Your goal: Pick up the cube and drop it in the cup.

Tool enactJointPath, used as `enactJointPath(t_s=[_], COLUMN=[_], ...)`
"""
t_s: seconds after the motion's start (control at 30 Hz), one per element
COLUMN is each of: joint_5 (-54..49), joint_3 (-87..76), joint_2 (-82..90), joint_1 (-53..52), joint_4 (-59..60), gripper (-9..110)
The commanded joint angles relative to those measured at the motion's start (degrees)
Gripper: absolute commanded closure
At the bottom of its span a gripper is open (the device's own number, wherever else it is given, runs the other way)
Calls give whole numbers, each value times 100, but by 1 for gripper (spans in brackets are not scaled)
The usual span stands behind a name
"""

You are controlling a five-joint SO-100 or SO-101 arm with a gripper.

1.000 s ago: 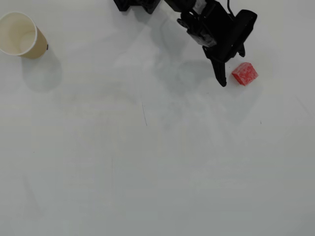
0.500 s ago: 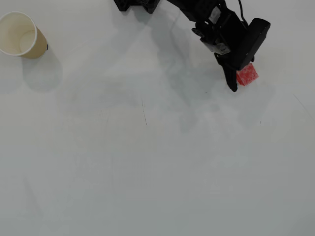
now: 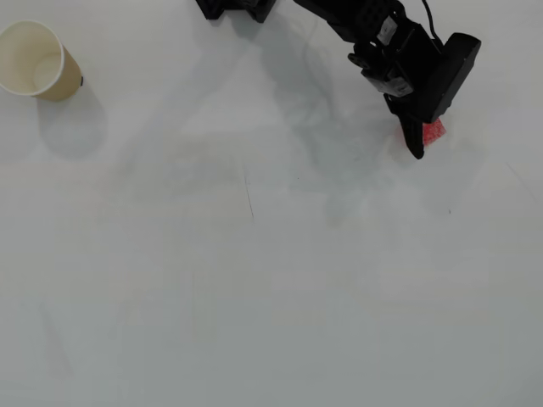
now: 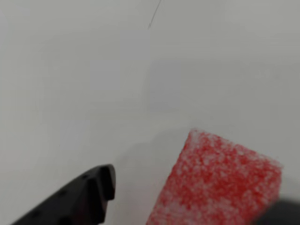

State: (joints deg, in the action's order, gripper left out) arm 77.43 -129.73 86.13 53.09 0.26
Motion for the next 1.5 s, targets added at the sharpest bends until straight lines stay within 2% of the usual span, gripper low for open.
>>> enactJointPath(t_s=[0.0,1.47], joint_5=[114,615], joint_3=[712,79], joint_2=[114,105], joint_1=[-70,-439], joint_4=[-229,-246], gripper=[64,64])
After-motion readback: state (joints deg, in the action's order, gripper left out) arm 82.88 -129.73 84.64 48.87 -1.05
